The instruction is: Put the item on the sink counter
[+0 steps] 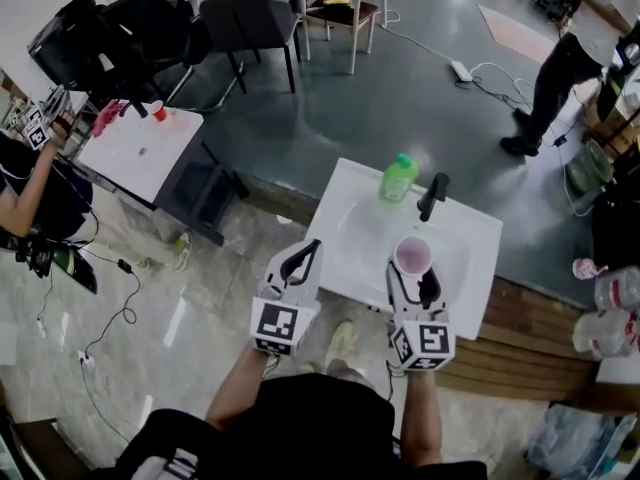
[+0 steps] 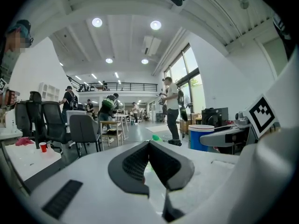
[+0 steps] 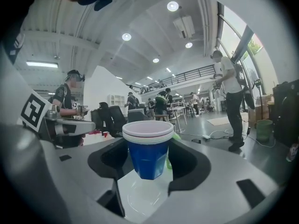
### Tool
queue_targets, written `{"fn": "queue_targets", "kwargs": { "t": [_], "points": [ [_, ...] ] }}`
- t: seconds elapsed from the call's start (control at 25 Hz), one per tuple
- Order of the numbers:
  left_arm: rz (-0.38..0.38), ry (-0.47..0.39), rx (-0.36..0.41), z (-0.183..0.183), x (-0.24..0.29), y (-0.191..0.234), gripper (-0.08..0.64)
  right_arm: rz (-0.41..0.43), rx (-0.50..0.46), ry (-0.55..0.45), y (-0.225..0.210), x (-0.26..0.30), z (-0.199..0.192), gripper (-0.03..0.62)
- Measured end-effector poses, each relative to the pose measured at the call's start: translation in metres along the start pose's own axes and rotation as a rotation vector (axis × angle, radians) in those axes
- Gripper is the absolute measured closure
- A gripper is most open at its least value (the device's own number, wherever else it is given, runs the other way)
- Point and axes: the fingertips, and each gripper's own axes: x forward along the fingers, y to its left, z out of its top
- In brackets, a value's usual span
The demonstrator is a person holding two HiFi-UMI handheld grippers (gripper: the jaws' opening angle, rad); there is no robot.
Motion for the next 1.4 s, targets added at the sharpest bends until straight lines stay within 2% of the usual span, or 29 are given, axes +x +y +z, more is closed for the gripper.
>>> {"fn": "queue_targets", "kwargs": {
  "t": [0.4,0.64,0.92,1.4],
  "points": [
    [0.074,-0.011,-0.022,-0.006,0.017,0.019,0.557,0.083,-0.001,0.020,-0.001,0.042,-0.007,0.321],
    [0.117,0.050,-0.039,-0.025,0.024,0.029,0.557,0.127,-0.006,0.036,-0.003,0.066,-0.013,0.321],
    [0.154,0.038,-0.043,-0.027,0.042,0.042,0.557,0.182,-0.012,0.040,-0.002,0.096,-0.018,0.321],
    [0.199,0.066,-0.085,-0.058,0.069,0.062,0.557,0.263,-0.040,0.059,0.006,0.154,-0.041,0.319]
  ]
}}
